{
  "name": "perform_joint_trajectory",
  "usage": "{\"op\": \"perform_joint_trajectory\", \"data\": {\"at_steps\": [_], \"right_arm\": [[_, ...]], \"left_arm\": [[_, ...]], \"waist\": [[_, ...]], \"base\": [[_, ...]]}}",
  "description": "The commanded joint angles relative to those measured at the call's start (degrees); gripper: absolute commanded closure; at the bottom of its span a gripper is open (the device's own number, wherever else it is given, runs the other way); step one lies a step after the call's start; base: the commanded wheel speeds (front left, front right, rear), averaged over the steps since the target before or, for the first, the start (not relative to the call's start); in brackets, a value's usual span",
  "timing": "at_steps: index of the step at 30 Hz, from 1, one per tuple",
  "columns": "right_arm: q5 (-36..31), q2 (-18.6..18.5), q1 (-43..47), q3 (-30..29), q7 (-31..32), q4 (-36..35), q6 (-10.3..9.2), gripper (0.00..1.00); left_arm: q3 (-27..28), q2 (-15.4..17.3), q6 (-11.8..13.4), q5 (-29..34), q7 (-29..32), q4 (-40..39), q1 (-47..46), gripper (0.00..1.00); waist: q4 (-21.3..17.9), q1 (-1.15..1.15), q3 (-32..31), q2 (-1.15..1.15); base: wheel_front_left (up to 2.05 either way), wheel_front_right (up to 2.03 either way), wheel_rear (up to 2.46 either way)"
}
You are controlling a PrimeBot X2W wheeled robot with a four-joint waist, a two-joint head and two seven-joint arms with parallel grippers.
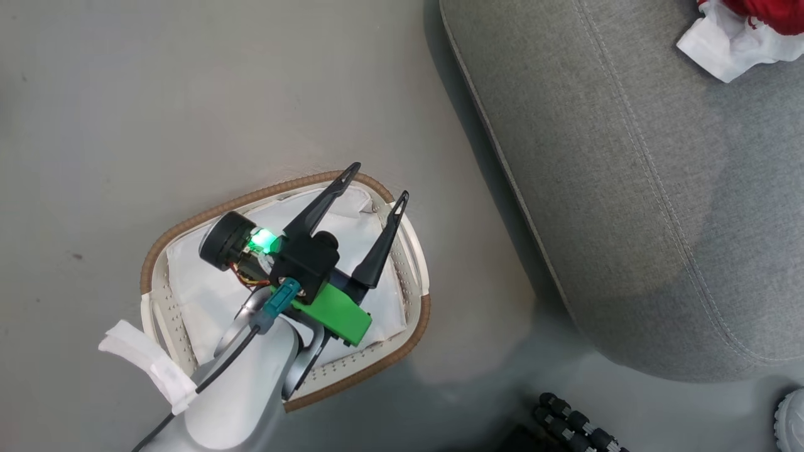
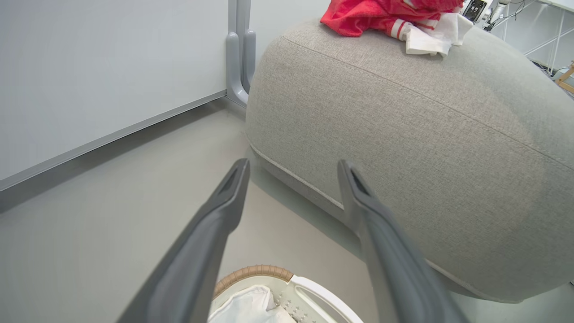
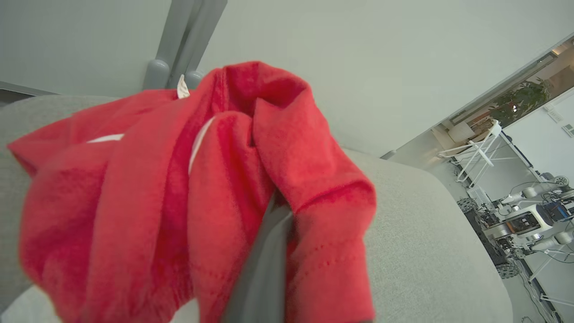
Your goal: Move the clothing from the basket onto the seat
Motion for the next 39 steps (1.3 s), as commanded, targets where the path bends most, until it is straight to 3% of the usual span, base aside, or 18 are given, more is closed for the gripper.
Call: {"op": "perform_joint_trajectory", "data": {"at_steps": [1,2,3,14,20,29,39], "right_arm": [[0.54,0.54,1.79,-0.5,-0.23,-0.54,-0.08,0.66],[0.82,1.05,2.9,-0.68,-0.22,-0.95,-0.08,0.26],[1.04,1.47,3.83,-0.83,-0.19,-1.43,-0.08,0.0],[6.39,4.52,20.48,-2.02,-0.18,-9.0,-0.08,0.0],[7.98,3.97,26.26,-1.57,-0.19,-11.24,-0.08,0.0],[8.05,1.4,27.88,-1.44,-0.19,-14.88,-0.08,0.0],[11.05,4.83,28.92,1.65,-0.19,-18.02,-0.08,0.0]], "left_arm": [[0.49,0.55,-0.01,0.22,0.05,0.24,0.6,0.0],[0.6,0.51,0.0,0.17,0.05,0.34,0.73,0.0],[0.7,0.47,0.0,0.14,0.05,0.46,0.89,0.0],[2.37,-2.04,-0.18,-1.0,0.05,0.75,3.02,0.0],[3.45,-4.08,-0.51,-2.27,0.05,1.16,4.57,0.0],[6.48,-6.24,-0.84,-4.78,0.05,0.26,8.62,0.0],[12.61,-6.63,-0.46,-6.6,0.06,-0.79,13.87,0.0]], "waist": [[-0.22,-0.01,-0.49,0.0],[-0.3,-0.01,-0.79,0.0],[-0.33,-0.01,-1.12,0.0],[0.7,-0.01,-8.83,0.0],[2.23,-0.01,-14.68,0.0],[6.48,-0.01,-24.18,0.0],[12.52,-0.01,-31.25,0.0]], "base": [[0.0,0.0,0.0],[0.0,0.0,0.0],[0.0,0.0,0.0],[0.0,0.0,0.0],[0.0,0.0,0.0],[0.0,0.0,0.0],[0.0,0.0,0.0]]}}
